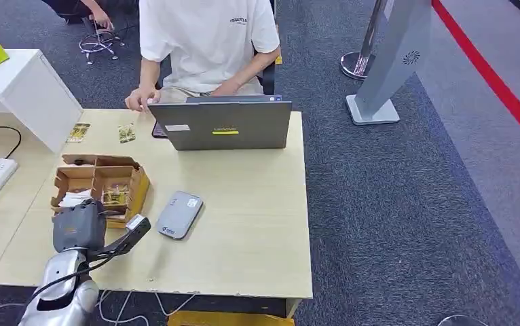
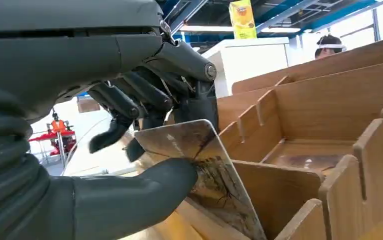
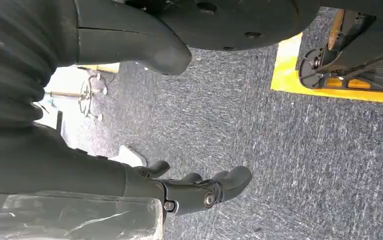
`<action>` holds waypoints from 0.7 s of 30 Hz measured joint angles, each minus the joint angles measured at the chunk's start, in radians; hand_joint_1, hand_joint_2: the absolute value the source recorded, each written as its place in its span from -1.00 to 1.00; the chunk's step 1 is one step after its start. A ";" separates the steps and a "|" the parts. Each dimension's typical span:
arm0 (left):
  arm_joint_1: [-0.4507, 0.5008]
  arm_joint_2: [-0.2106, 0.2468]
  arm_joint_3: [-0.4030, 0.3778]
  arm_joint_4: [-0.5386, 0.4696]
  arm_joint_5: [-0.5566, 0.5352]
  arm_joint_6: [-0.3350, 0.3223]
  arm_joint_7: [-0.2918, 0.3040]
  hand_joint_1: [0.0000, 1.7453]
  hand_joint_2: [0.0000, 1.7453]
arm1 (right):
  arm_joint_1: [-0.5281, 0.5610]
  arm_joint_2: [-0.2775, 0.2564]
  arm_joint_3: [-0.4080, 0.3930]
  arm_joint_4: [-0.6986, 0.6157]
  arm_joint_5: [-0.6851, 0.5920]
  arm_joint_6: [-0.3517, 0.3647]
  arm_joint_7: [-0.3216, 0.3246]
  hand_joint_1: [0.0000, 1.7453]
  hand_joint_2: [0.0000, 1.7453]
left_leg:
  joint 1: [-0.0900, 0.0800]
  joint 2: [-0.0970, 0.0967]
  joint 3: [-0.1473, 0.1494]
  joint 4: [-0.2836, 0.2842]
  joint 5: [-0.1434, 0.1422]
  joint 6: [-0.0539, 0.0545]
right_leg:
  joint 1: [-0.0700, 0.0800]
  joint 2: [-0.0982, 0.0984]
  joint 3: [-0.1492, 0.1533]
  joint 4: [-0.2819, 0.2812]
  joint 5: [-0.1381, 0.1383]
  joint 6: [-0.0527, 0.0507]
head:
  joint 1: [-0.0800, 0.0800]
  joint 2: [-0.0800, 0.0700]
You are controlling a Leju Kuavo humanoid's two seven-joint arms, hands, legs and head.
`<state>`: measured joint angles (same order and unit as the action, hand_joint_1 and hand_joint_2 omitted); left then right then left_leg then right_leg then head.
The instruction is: Pass the card to the sensor for recognition and then transmit it.
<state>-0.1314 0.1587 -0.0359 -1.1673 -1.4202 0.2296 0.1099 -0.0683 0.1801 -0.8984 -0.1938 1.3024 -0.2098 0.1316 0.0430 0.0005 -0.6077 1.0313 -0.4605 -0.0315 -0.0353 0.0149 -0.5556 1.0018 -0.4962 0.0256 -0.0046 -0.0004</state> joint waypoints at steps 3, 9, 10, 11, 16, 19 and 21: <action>0.001 0.000 0.000 0.000 0.006 0.000 -0.001 1.00 1.00 | 0.000 0.000 0.000 0.000 0.002 0.000 0.000 -1.00 1.00 | 0.000 0.000 0.000 0.000 0.000 0.000 | 0.000 0.000 0.000 0.000 0.000 0.000 | 0.000 0.000; 0.006 -0.001 0.000 -0.001 0.010 0.030 -0.002 1.00 1.00 | 0.000 -0.001 0.000 0.000 0.009 -0.002 0.000 -1.00 1.00 | 0.000 0.000 0.000 0.000 0.000 0.000 | 0.000 0.000 0.000 0.000 0.000 0.000 | 0.000 0.000; 0.008 -0.003 0.000 -0.001 0.010 0.048 -0.002 1.00 1.00 | 0.000 -0.001 0.000 0.000 0.009 -0.002 0.000 -1.00 1.00 | 0.000 0.000 0.000 0.000 0.000 0.000 | 0.000 0.000 0.000 0.000 0.000 0.000 | 0.000 0.000; 0.009 -0.004 0.000 -0.002 0.010 0.057 -0.004 1.00 1.00 | 0.000 -0.001 0.000 0.000 0.009 -0.002 0.000 -1.00 1.00 | 0.000 0.000 0.000 0.000 0.000 0.000 | 0.000 0.000 0.000 0.000 0.000 0.000 | 0.000 0.000; 0.031 -0.009 0.000 -0.052 0.017 0.076 -0.017 1.00 1.00 | 0.001 -0.002 0.000 0.000 0.007 -0.005 0.000 -1.00 1.00 | 0.000 0.000 0.000 0.000 0.000 0.000 | 0.000 0.000 0.000 0.000 0.000 0.000 | 0.000 0.000; 0.056 -0.011 0.000 -0.142 0.036 0.068 -0.040 1.00 1.00 | 0.000 -0.002 -0.001 0.000 -0.003 -0.006 0.000 -1.00 1.00 | 0.000 0.000 0.000 0.000 0.000 0.000 | 0.000 0.000 0.000 0.000 0.000 0.000 | 0.000 0.000; 0.079 -0.011 -0.003 -0.214 0.039 0.067 -0.053 1.00 1.00 | 0.001 -0.002 -0.003 0.000 -0.012 -0.011 0.000 -1.00 1.00 | 0.000 0.000 0.000 0.000 0.000 0.000 | 0.000 0.000 -0.001 0.000 0.000 0.000 | 0.000 0.000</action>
<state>-0.0526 0.1476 -0.0393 -1.3811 -1.3813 0.2964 0.0564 -0.0676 0.1781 -0.9011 -0.1938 1.2905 -0.2205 0.1320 0.0431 0.0006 -0.6079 1.0313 -0.4606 -0.0315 -0.0352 0.0152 -0.5563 1.0018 -0.4962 0.0257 -0.0042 -0.0004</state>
